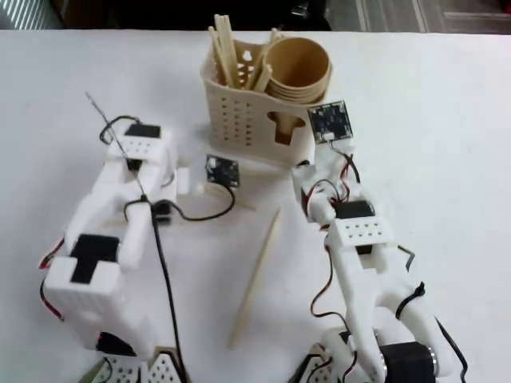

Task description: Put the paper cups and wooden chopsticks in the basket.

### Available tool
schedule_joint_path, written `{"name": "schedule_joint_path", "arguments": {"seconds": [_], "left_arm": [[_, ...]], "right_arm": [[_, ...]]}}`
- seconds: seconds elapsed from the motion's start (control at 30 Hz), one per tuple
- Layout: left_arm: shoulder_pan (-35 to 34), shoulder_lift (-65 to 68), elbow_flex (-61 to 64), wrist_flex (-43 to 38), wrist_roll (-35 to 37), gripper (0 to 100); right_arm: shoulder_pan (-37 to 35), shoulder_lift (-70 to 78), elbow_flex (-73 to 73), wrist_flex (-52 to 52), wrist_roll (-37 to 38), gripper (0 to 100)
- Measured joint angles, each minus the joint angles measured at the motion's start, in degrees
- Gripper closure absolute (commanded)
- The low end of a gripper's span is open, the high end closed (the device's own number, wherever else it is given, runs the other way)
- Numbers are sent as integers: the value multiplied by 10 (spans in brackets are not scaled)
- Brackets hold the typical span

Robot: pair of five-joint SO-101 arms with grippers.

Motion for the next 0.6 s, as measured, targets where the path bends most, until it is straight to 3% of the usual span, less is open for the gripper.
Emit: {"name": "schedule_joint_path", "arguments": {"seconds": [0.37,0.6], "left_arm": [[2,-176,0,128,0,976],[2,-324,56,122,0,976]], "right_arm": [[0,0,0,0,0,854],[0,0,0,0,0,854]]}}
